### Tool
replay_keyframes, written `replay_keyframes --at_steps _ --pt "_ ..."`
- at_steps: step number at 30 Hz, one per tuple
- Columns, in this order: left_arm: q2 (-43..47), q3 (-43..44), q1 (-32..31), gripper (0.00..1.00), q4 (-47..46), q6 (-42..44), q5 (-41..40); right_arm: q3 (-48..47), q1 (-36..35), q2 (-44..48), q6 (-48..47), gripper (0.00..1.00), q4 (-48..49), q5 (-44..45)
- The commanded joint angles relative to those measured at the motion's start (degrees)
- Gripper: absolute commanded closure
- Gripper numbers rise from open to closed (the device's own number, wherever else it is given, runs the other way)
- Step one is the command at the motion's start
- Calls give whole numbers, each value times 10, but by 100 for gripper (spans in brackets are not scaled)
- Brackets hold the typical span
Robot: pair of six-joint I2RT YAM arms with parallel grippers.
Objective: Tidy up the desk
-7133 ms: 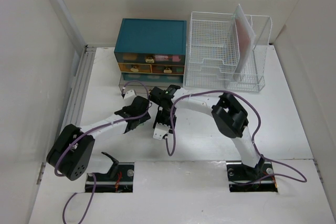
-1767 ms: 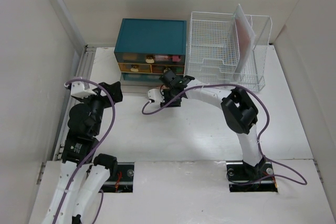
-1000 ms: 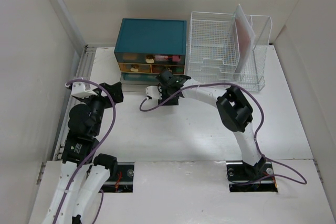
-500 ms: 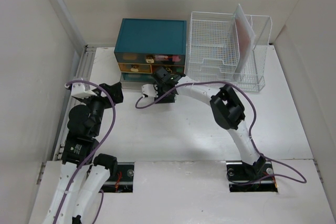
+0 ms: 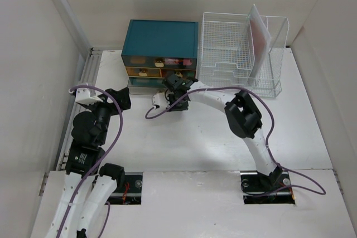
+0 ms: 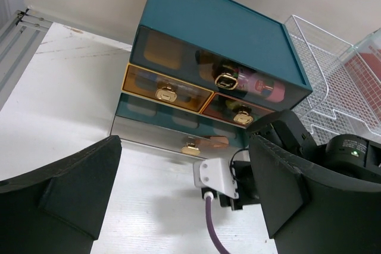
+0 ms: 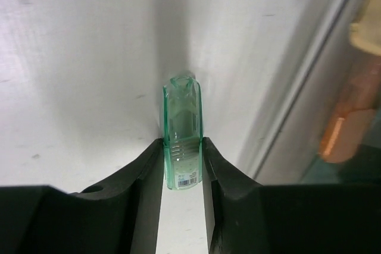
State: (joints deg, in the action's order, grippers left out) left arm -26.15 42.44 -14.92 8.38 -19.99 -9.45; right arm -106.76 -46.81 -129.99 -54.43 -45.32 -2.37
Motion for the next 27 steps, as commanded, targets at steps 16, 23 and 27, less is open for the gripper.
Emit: replay_keyframes --at_steps 16,23,27 --pt "6 -3 2 14 -29 8 -4 -28 -49 127 43 76 44 44" --pt "6 -3 2 14 -29 8 -4 -34 -38 120 49 76 122 140" --pt "6 -3 2 14 -29 8 1 -62 -23 99 54 76 132 158"
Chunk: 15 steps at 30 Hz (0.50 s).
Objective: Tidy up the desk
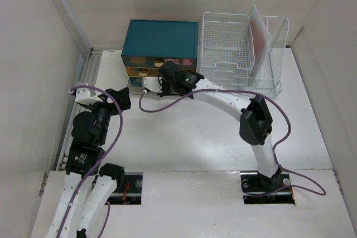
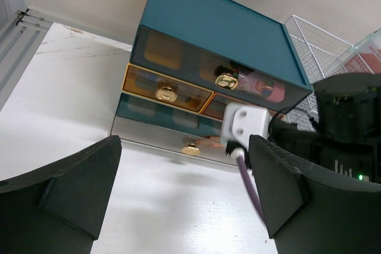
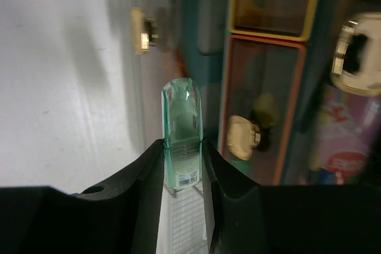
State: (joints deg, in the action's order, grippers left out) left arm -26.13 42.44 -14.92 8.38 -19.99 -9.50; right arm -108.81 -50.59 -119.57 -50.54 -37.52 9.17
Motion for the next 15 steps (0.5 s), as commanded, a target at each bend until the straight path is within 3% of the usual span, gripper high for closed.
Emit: replay_keyframes --at_steps 1,15 --pt "6 -3 2 14 -29 8 2 -41 23 -6 15 76 54 43" --pt "0 -3 2 14 -29 8 2 -83 53 -67 15 71 74 44"
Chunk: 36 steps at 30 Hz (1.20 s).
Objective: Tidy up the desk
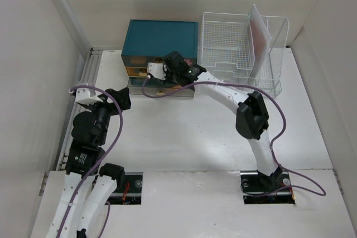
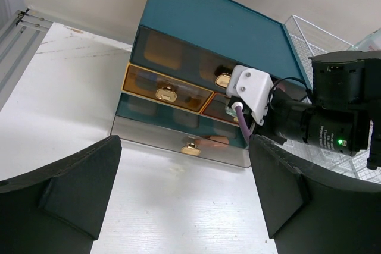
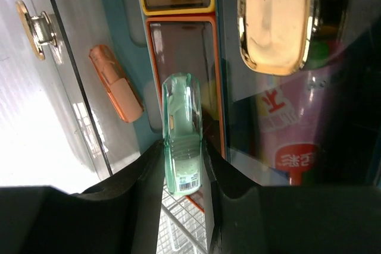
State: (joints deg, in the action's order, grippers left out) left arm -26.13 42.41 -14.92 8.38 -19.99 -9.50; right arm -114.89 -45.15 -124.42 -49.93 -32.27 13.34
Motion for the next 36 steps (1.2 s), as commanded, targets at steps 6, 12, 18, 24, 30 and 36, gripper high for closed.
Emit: replay_keyframes --at_steps 6,12,18,24,30,36 --pt "0 -3 2 14 -29 8 2 -15 -1 -19 9 71 28 -9" --pt "0 -3 2 14 -29 8 2 -15 -1 -19 9 71 28 -22" --pt "0 -3 2 14 -29 8 2 -20 -14 -19 9 71 34 -33" --pt "0 -3 2 14 -29 8 2 -31 -20 -41 9 71 34 -39" --pt "0 -3 2 14 -29 8 2 -31 -20 -51 9 71 34 -39" --pt "0 -3 2 14 -29 8 2 -31 -20 -51 9 66 34 -33"
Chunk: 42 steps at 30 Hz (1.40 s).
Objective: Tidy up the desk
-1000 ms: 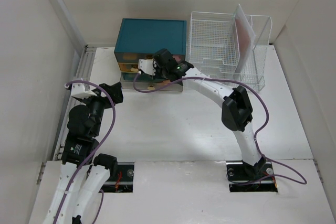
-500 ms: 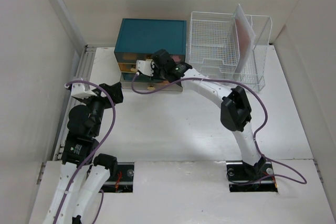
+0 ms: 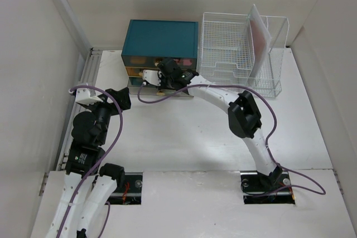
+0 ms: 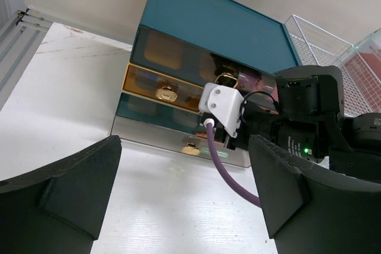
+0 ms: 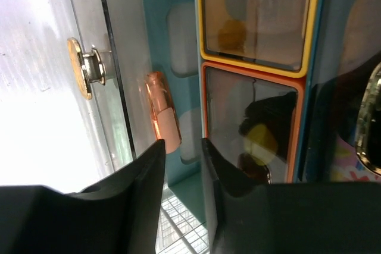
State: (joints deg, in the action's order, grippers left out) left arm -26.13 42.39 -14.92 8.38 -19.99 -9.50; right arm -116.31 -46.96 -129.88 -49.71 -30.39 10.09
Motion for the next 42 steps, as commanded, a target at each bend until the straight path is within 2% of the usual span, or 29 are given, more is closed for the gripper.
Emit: replay_keyframes --at_steps 1,3,6,9,10,11,17,22,25,29,42 --pt "0 -3 2 14 -29 8 2 -17 -1 3 12 63 15 -1" --pt "-5 -3 2 14 -29 8 2 -17 -1 12 12 55 15 -6" --pt "-5 -3 2 14 -29 8 2 -12 -7 39 22 58 20 -35" --pt "-5 -3 2 14 -29 8 2 4 -7 60 23 79 3 -109" --pt "-5 -3 2 14 -29 8 2 4 -7 60 23 93 -22 -132" --pt "-5 -3 2 14 -29 8 2 4 -7 60 17 99 -30 -152" --pt "-5 -3 2 14 -29 8 2 16 -7 54 17 100 -60 -217" --pt "-5 -3 2 14 -29 8 2 16 -12 33 12 100 -65 -218" --pt "-5 -3 2 14 -29 8 2 29 -12 28 40 100 -29 -173" --pt "-5 -3 2 14 -29 8 2 40 -18 16 64 100 25 -71" --pt "-5 -3 2 14 -29 8 2 50 -18 -30 104 100 152 128"
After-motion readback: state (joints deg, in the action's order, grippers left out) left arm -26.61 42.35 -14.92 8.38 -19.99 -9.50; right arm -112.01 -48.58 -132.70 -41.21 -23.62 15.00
